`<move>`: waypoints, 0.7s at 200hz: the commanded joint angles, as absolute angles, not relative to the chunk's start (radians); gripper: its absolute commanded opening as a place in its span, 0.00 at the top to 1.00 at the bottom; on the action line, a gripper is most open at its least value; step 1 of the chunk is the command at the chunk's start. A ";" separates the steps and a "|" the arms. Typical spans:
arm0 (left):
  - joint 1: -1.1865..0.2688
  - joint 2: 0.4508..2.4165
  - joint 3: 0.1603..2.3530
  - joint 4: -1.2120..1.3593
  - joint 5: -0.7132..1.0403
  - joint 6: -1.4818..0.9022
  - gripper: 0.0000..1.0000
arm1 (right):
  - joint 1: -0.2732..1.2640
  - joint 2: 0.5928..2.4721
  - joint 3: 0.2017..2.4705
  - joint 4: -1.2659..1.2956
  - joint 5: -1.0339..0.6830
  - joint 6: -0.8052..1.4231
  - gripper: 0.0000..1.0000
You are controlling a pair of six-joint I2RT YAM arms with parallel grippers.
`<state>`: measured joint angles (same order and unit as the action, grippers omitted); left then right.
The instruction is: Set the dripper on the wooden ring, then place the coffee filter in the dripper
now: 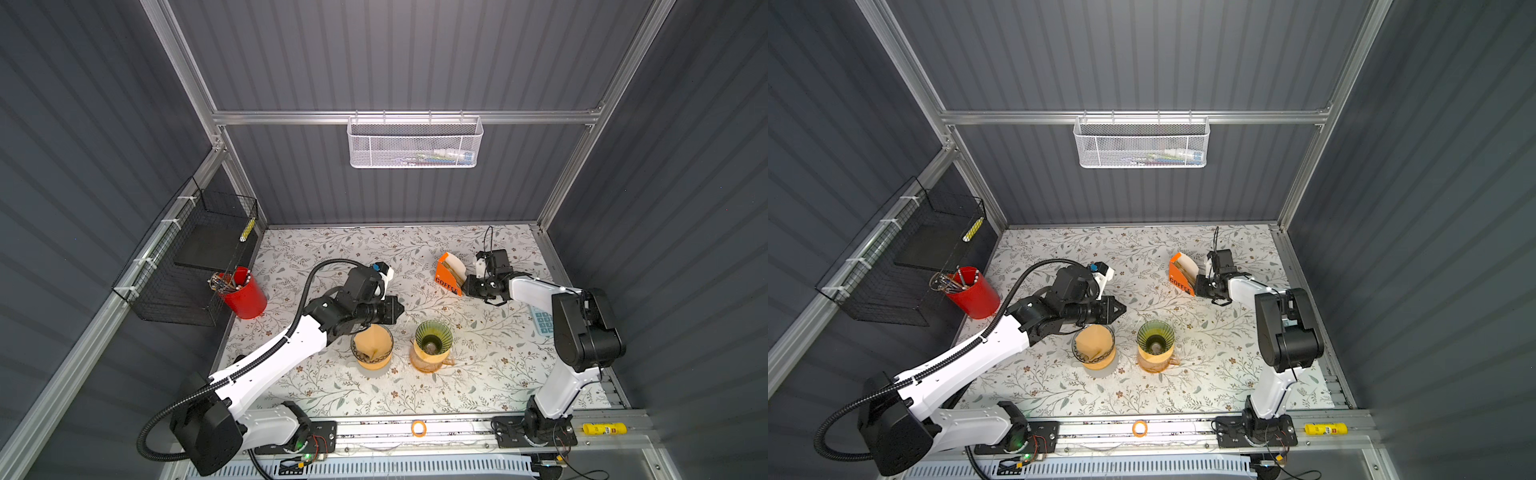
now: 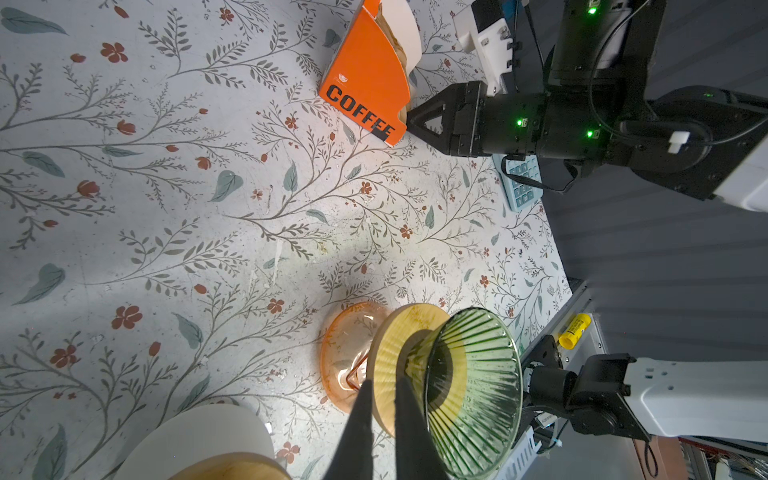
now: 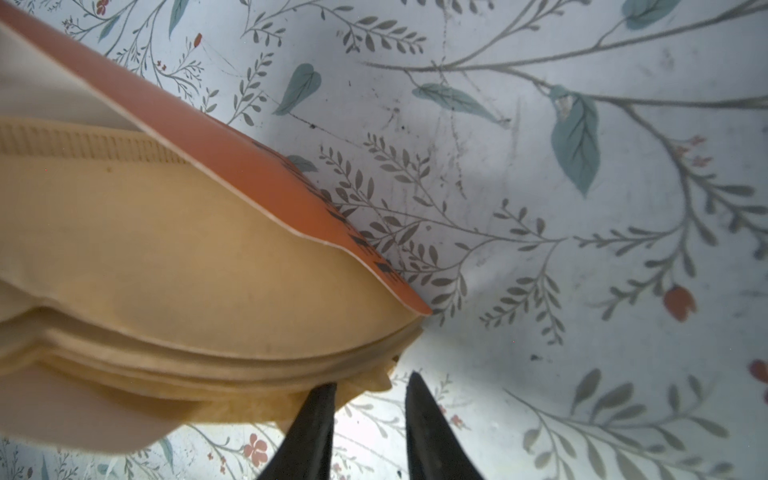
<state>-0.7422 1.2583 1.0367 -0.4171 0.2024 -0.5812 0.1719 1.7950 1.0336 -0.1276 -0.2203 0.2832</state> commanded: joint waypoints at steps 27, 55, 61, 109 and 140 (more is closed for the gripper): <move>-0.736 1.247 1.041 -0.412 0.207 -0.589 0.86 | 0.176 1.796 1.055 -0.130 -0.222 0.270 0.70; -0.736 1.247 1.041 -0.412 0.207 -0.589 0.86 | 0.176 1.803 1.058 -0.127 -0.232 0.267 0.70; -0.735 1.247 1.039 -0.412 0.206 -0.589 0.86 | 0.177 1.803 1.058 -0.124 -0.232 0.267 0.70; -0.736 1.244 1.040 -0.413 0.204 -0.591 0.86 | 0.176 1.790 1.045 -0.108 -0.247 0.258 0.67; -0.736 1.240 1.038 -0.413 0.204 -0.594 0.86 | 0.176 1.784 1.037 -0.097 -0.256 0.253 0.68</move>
<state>-0.7422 1.2583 1.0367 -0.4168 0.2020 -0.5816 0.1719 1.7950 1.0344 -0.1177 -0.2398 0.2684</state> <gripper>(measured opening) 0.138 0.327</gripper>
